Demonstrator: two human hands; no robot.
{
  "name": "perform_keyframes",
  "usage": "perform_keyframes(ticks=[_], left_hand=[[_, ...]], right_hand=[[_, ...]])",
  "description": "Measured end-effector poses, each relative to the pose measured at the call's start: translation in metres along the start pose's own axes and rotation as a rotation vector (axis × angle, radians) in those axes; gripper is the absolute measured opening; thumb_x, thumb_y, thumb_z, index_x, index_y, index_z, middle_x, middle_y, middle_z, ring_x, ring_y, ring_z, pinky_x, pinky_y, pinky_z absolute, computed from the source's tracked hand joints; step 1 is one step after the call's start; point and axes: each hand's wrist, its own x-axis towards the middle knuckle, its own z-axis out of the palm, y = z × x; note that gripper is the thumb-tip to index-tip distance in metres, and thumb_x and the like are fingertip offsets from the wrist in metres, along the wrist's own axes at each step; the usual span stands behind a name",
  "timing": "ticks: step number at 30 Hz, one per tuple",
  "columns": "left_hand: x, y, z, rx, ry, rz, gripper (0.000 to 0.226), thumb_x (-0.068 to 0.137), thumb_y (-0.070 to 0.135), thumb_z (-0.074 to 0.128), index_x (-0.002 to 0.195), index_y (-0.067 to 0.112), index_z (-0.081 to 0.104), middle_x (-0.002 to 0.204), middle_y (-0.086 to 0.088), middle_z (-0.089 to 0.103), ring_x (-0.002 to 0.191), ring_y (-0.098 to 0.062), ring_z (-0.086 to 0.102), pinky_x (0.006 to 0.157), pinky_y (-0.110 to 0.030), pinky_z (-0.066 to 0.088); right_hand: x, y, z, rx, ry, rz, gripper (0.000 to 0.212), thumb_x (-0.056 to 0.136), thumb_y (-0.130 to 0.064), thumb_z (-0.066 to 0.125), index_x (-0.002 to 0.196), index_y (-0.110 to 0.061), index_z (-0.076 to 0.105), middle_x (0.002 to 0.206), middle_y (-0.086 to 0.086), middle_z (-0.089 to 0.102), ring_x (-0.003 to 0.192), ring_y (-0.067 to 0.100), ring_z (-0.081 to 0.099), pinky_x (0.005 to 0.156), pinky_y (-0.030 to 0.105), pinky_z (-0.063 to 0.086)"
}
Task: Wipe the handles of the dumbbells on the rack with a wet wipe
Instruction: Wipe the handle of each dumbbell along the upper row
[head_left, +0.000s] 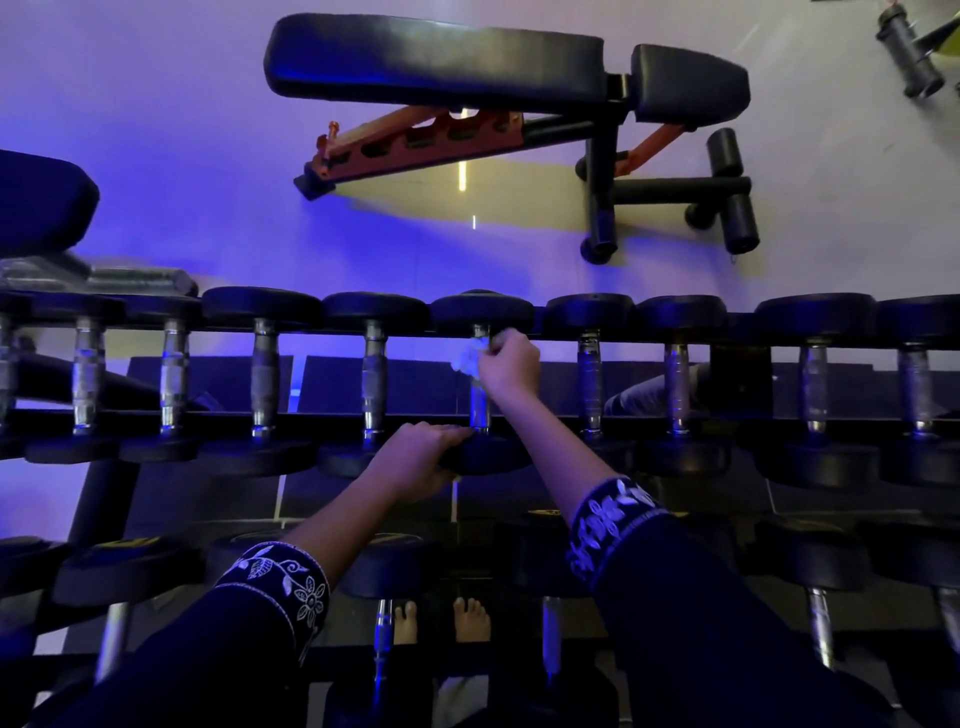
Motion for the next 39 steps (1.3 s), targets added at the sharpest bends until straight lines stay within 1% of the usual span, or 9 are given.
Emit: perform_keyframes(ticks=[3, 7, 11, 16, 21, 25, 30, 36, 39], left_hand=[[0.0, -0.001, 0.0, 0.004, -0.003, -0.011, 0.063, 0.085, 0.023, 0.07, 0.143, 0.02, 0.047, 0.126, -0.003, 0.065, 0.112, -0.021, 0.062, 0.096, -0.033, 0.048], [0.002, -0.003, -0.001, 0.003, -0.035, -0.033, 0.052, 0.083, 0.024, 0.072, 0.132, 0.017, 0.055, 0.12, -0.005, 0.067, 0.109, -0.024, 0.063, 0.094, -0.037, 0.049], [0.002, -0.005, 0.0, 0.003, -0.028, 0.007, 0.058, 0.086, 0.021, 0.068, 0.141, 0.017, 0.049, 0.126, -0.006, 0.064, 0.112, -0.025, 0.062, 0.095, -0.036, 0.048], [0.002, -0.007, 0.001, -0.015, -0.045, 0.022, 0.061, 0.089, 0.022, 0.067, 0.145, 0.018, 0.042, 0.131, -0.003, 0.061, 0.117, -0.018, 0.059, 0.1, -0.031, 0.046], [0.003, -0.008, 0.002, -0.03, -0.026, 0.034, 0.062, 0.088, 0.023, 0.069, 0.144, 0.016, 0.044, 0.133, -0.005, 0.061, 0.118, -0.021, 0.059, 0.101, -0.034, 0.046], [0.001, -0.008, 0.002, -0.046, -0.009, 0.04, 0.059, 0.088, 0.021, 0.069, 0.143, 0.017, 0.046, 0.128, -0.004, 0.064, 0.115, -0.019, 0.061, 0.099, -0.031, 0.048], [0.002, -0.007, 0.002, -0.064, 0.004, 0.035, 0.061, 0.085, 0.02, 0.071, 0.142, 0.016, 0.048, 0.127, -0.005, 0.064, 0.115, -0.021, 0.061, 0.098, -0.032, 0.046], [0.002, -0.01, 0.003, -0.049, 0.008, 0.042, 0.063, 0.083, 0.02, 0.073, 0.141, 0.017, 0.049, 0.126, -0.007, 0.065, 0.112, -0.024, 0.063, 0.097, -0.034, 0.048], [0.002, -0.01, 0.003, -0.049, 0.012, 0.032, 0.064, 0.08, 0.023, 0.076, 0.14, 0.018, 0.051, 0.123, -0.006, 0.067, 0.111, -0.024, 0.063, 0.096, -0.035, 0.048]], right_hand=[[-0.009, -0.001, 0.008, 0.014, 0.086, -0.169, 0.007, 0.084, -0.005, 0.054, 0.086, -0.003, 0.06, 0.096, 0.018, 0.061, 0.089, 0.036, 0.057, 0.069, 0.034, 0.042], [-0.039, 0.033, 0.021, -0.136, 0.01, -0.426, 0.003, 0.081, -0.003, 0.058, 0.081, -0.002, 0.061, 0.093, 0.017, 0.057, 0.083, 0.033, 0.055, 0.07, 0.034, 0.043], [-0.019, 0.035, 0.016, -0.023, 0.051, -0.364, 0.011, 0.074, 0.006, 0.057, 0.074, -0.003, 0.063, 0.086, 0.014, 0.058, 0.077, 0.03, 0.057, 0.064, 0.027, 0.039], [0.003, 0.017, 0.012, 0.068, 0.19, -0.34, 0.013, 0.076, 0.006, 0.053, 0.082, -0.001, 0.062, 0.088, 0.016, 0.056, 0.078, 0.033, 0.055, 0.065, 0.033, 0.039], [-0.02, 0.051, 0.015, 0.079, 0.189, -0.332, 0.013, 0.079, 0.001, 0.058, 0.086, -0.006, 0.066, 0.091, 0.012, 0.06, 0.078, 0.022, 0.058, 0.069, 0.025, 0.042], [-0.004, 0.053, 0.005, 0.242, 0.119, -0.109, 0.012, 0.078, 0.002, 0.066, 0.088, -0.003, 0.072, 0.082, 0.009, 0.069, 0.065, 0.005, 0.06, 0.06, 0.011, 0.041], [0.0, 0.039, 0.009, 0.37, 0.115, -0.03, 0.012, 0.075, 0.003, 0.067, 0.082, -0.006, 0.072, 0.074, 0.005, 0.068, 0.068, 0.014, 0.059, 0.064, 0.027, 0.051], [-0.031, 0.069, 0.005, 0.196, 0.0, -0.052, 0.007, 0.077, -0.006, 0.073, 0.083, -0.009, 0.074, 0.075, 0.0, 0.068, 0.069, 0.007, 0.06, 0.06, 0.004, 0.041], [-0.015, 0.046, 0.005, 0.234, 0.105, -0.036, 0.009, 0.074, -0.002, 0.07, 0.079, -0.006, 0.076, 0.077, 0.009, 0.073, 0.073, 0.016, 0.067, 0.071, 0.024, 0.053]])
